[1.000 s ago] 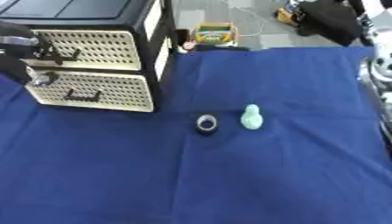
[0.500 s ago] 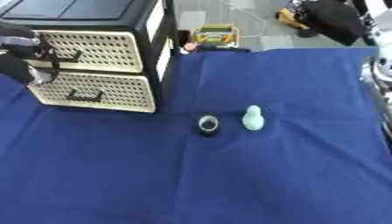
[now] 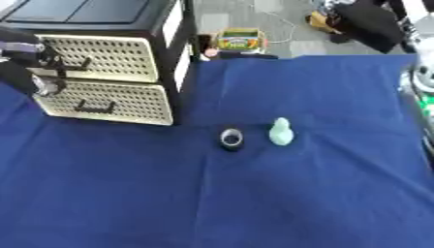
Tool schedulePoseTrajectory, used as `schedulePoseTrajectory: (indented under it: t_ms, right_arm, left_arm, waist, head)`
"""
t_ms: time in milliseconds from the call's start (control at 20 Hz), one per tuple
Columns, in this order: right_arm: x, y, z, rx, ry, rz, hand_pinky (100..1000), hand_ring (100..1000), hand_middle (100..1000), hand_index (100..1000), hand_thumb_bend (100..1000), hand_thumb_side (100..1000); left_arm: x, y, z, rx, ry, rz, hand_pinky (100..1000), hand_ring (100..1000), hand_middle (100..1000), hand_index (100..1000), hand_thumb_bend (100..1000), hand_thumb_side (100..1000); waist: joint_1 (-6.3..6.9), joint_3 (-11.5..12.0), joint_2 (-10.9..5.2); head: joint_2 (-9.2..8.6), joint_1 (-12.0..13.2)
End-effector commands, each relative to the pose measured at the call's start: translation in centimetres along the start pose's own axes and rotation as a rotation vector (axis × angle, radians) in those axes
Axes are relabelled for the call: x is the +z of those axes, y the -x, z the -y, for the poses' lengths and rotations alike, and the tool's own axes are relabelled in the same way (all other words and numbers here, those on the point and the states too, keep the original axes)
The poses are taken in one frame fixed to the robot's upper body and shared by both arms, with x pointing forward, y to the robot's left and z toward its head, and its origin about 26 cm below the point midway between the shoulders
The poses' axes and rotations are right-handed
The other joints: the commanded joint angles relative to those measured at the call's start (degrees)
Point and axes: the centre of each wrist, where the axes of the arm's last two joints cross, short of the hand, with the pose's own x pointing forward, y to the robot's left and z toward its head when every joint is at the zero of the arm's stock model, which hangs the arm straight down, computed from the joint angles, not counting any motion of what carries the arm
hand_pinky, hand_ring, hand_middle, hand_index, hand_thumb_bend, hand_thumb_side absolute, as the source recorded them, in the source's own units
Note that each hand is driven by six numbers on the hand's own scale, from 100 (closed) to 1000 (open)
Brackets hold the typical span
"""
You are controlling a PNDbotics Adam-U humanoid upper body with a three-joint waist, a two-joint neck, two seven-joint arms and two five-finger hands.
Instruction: Pick up objects from table and place into drawer.
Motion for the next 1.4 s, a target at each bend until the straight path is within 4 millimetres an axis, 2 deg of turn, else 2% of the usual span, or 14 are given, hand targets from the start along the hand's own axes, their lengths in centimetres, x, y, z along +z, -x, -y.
schedulePoseTrajectory:
  t_ms: [50,400,600,1050,1400]
  right_arm:
    - [-0.1,0.0,1.1,0.022,0.038,0.005,572,516,522,724,504,888]
    - [-0.1,0.0,1.1,0.022,0.040,0.004,573,516,522,724,504,892]
    - [-0.1,0.0,1.1,0.021,0.047,-0.002,573,516,522,724,504,895]
    - [-0.2,0.0,1.1,0.019,0.057,-0.008,574,518,522,724,505,899]
    - [-0.2,0.0,1.0,0.019,0.059,-0.011,574,518,522,724,506,899]
  left_arm:
    - [2.0,0.8,-0.6,-0.045,-0.021,-0.041,100,100,100,735,177,530]
    - [2.5,0.4,-0.4,-0.061,-0.021,-0.044,100,100,100,728,187,522]
    - [3.7,0.3,0.9,-0.115,-0.041,-0.036,100,100,100,724,199,519]
    - [6.7,-2.6,1.9,-0.179,-0.077,0.001,100,100,100,737,202,520]
    - [8.2,-4.1,2.6,-0.203,-0.090,0.018,100,100,100,736,205,520]
  waist:
    - [-0.14,0.45,-1.71]
    - [-0.26,0.66,-1.85]
    - [-0.66,1.01,-2.13]
    - [-1.24,1.29,-2.38]
    - [-1.50,1.54,-2.45]
  head:
    - [0.31,-0.28]
    - [0.41,-0.52]
    - [0.84,-1.00]
    - [1.14,-1.35]
    - [1.18,-1.36]
